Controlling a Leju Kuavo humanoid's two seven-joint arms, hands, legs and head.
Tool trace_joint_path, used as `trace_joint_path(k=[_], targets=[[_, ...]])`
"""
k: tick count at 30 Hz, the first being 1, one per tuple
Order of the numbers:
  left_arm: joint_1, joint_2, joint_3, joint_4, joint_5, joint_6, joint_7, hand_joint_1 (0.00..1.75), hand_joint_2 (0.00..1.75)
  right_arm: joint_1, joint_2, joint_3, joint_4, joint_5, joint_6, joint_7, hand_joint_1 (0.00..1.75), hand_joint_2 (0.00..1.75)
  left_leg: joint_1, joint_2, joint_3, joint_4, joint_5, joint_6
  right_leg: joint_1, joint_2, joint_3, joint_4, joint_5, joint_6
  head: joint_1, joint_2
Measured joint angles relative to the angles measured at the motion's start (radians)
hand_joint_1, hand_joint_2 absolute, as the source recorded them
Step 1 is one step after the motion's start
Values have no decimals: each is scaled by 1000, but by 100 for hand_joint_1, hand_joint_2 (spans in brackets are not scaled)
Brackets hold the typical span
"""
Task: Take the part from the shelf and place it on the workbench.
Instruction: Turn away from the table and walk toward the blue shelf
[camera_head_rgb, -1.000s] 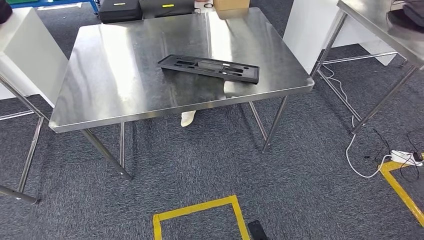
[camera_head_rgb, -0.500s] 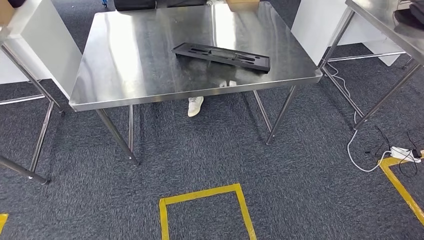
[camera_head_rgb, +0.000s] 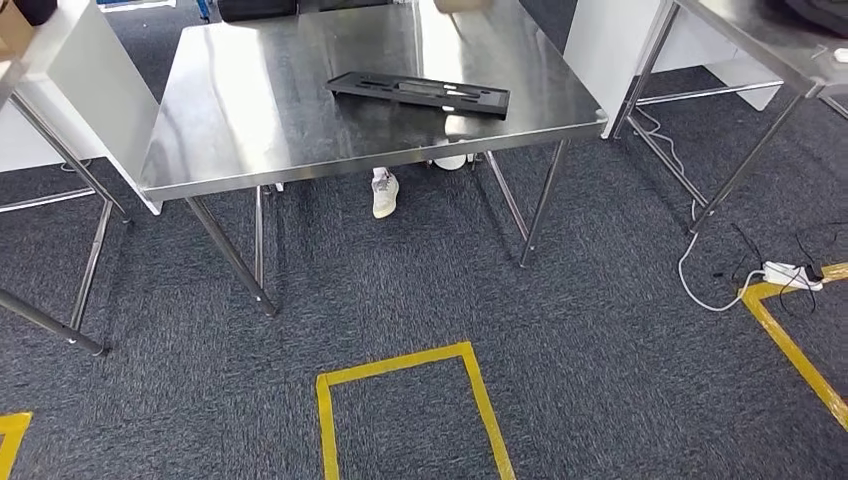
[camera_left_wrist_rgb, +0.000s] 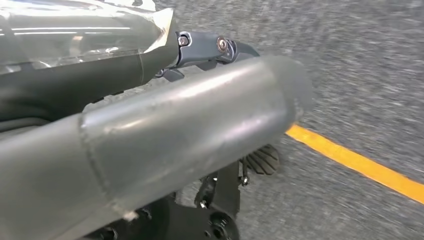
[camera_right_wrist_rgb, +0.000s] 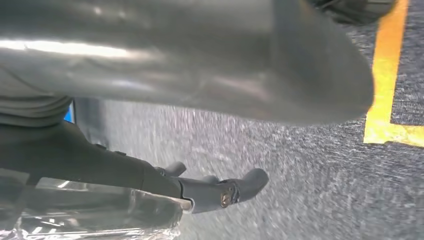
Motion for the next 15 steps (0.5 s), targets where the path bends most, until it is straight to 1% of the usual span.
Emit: trace_joint_path(k=[1, 2, 3, 4, 5, 6, 7, 8, 9, 10, 11, 12, 13, 14, 15], targets=[[0, 0, -2, 0, -3, -1, 0, 0, 0, 0, 2, 9, 0, 11, -6, 0, 0, 0, 0, -1, -9, 70, -44, -2, 4, -3, -13, 2, 10, -6, -1, 0], [0, 0, -4, 0, -6, -2, 1, 0, 0, 0, 3, 16, 0, 15, -12, 0, 0, 0, 1, -1, -12, 127, -60, -4, 7, -4, -27, 6, 20, -7, -2, 0], [0, 0, -6, 0, -8, -2, 2, 0, 0, -1, 4, 19, 0, 15, -20, 0, 0, 0, 1, -1, -4, 158, -50, -4, 9, -6, -41, 13, 28, -6, -2, 0], [-1, 0, -9, 0, -11, -3, 4, 0, 0, -1, 4, 21, 0, 10, -27, -2, 0, 0, 1, -1, 21, 156, -24, -2, 11, -6, -57, 21, 36, -4, -2, 0], [-1, 0, -12, 0, -13, -3, 5, 0, 0, -2, 4, 22, 0, 5, -33, -4, 0, 0, 1, -2, 60, 121, 4, 1, 11, -6, -73, 30, 42, -1, -2, 0], [-1, 0, -15, 0, -14, -3, 5, 0, 0, -2, 4, 22, 0, 0, -37, -6, 0, 0, 0, -4, 110, 61, 17, 8, 12, -5, -87, 38, 48, 2, -3, 0], [-2, 0, -17, 0, -16, -3, 5, 0, 0, -3, 4, 21, 0, -3, -40, -9, 0, 0, -1, -6, 159, -7, 17, 15, 14, -5, -99, 46, 53, 5, -2, 0], [-3, 1, -19, 0, -17, -4, 5, 0, 0, -5, 4, 21, 0, -5, -42, -10, 0, 0, -4, -9, 196, -64, 7, 21, 15, -6, -108, 51, 60, 12, -2, 0], [-3, 1, -20, -1, -18, -5, 4, 0, 0, -7, 4, 21, 0, -5, -43, -12, 0, 0, -9, -11, 217, -101, -4, 26, 14, -6, -115, 53, 68, 19, -2, 0], [-3, 1, -20, -1, -19, -6, 4, 0, 0, -9, 4, 21, 0, -6, -45, -13, 0, 0, -13, -11, 222, -121, -5, 31, 13, -7, -121, 54, 77, 28, -2, 0], [-3, 0, -20, 0, -20, -7, 3, 0, 0, -11, 4, 21, 1, -7, -45, -14, 0, 0, -12, -11, 221, -137, -3, 37, 12, -7, -127, 56, 82, 35, -2, 0], [-4, 0, -21, 0, -20, -6, 4, 0, 0, -13, 3, 21, 1, -7, -45, -16, 0, 0, -11, -10, 218, -150, 4, 42, 12, -5, -137, 64, 75, 38, -2, 0], [-5, -1, -21, 0, -21, -5, 4, 0, 0, -14, 3, 21, 1, -7, -45, -18, 0, 0, -9, -9, 211, -162, 12, 49, 12, -2, -150, 85, 53, 37, 1, 0], [-6, -1, -21, 0, -21, -3, 4, 0, 0, -15, 2, 21, 2, -7, -45, -21, 0, 0, -6, -8, 203, -172, 20, 54, 11, 1, -168, 124, 16, 33, 4, 0], [-7, -1, -21, -1, -22, -2, 4, 0, 0, -16, 0, 21, 2, -8, -45, -23, 0, 0, -8, -6, 190, -172, 31, 56, 8, 3, -186, 179, -28, 29, 7, 0]])
